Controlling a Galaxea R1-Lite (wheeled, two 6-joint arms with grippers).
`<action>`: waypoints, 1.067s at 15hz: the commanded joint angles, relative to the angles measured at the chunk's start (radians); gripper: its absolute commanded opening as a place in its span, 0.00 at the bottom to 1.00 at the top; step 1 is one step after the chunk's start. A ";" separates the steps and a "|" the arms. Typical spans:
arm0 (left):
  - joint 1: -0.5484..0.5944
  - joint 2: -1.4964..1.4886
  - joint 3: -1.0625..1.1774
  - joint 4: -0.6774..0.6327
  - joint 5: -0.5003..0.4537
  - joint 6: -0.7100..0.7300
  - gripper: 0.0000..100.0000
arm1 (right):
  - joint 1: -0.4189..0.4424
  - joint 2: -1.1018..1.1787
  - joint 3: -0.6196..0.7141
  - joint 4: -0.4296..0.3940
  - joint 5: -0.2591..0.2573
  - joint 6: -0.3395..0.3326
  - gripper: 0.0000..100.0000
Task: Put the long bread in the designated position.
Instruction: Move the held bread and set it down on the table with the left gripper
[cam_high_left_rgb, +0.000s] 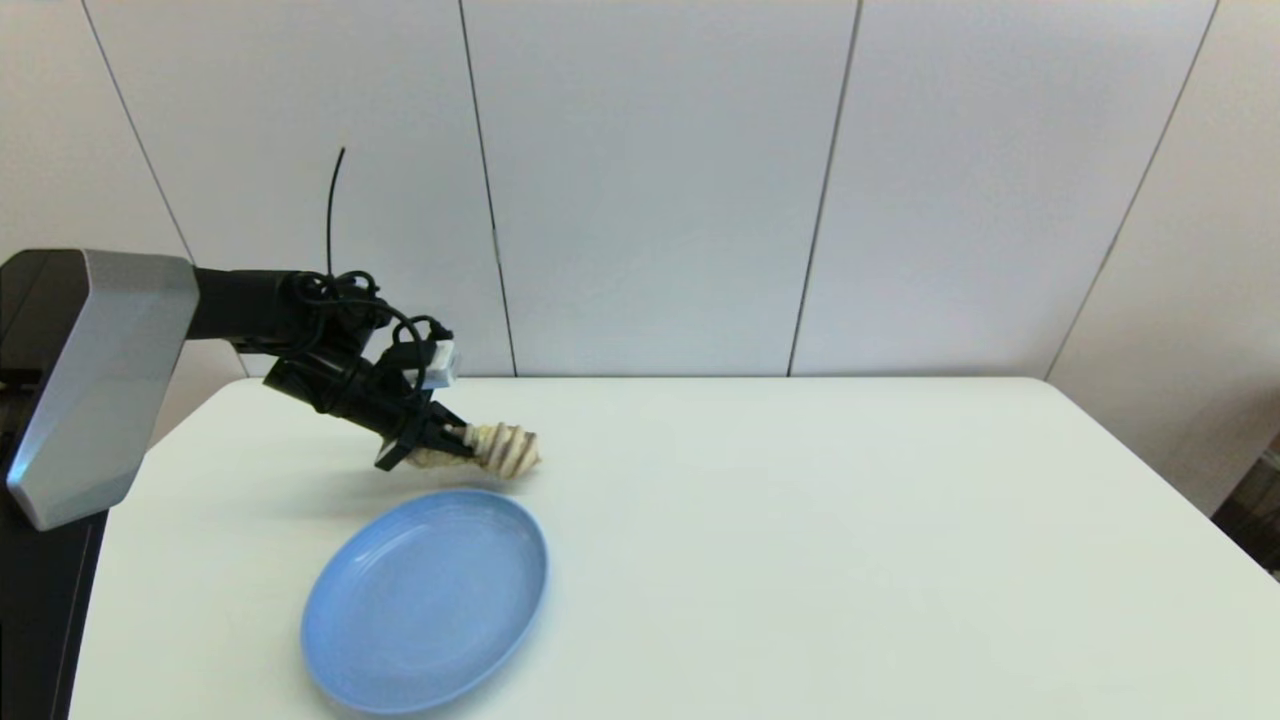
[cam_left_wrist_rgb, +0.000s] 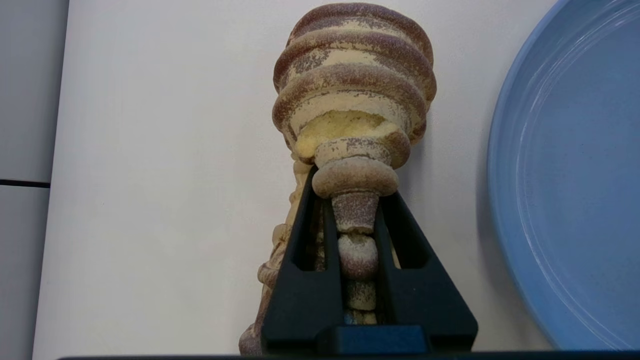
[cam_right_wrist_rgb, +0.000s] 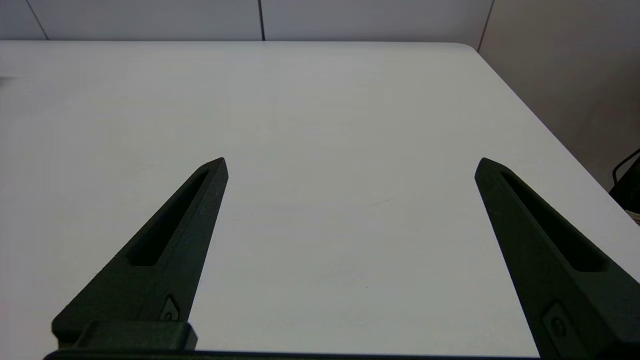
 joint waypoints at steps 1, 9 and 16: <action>-0.002 0.001 0.000 0.005 -0.005 0.008 0.00 | 0.000 0.001 0.000 0.000 0.000 -0.002 1.00; -0.002 0.001 0.002 0.005 -0.013 0.010 1.00 | 0.000 0.001 0.000 0.000 0.000 0.001 1.00; -0.002 -0.021 0.003 0.009 -0.010 0.008 1.00 | 0.000 0.001 0.000 0.000 0.000 -0.002 1.00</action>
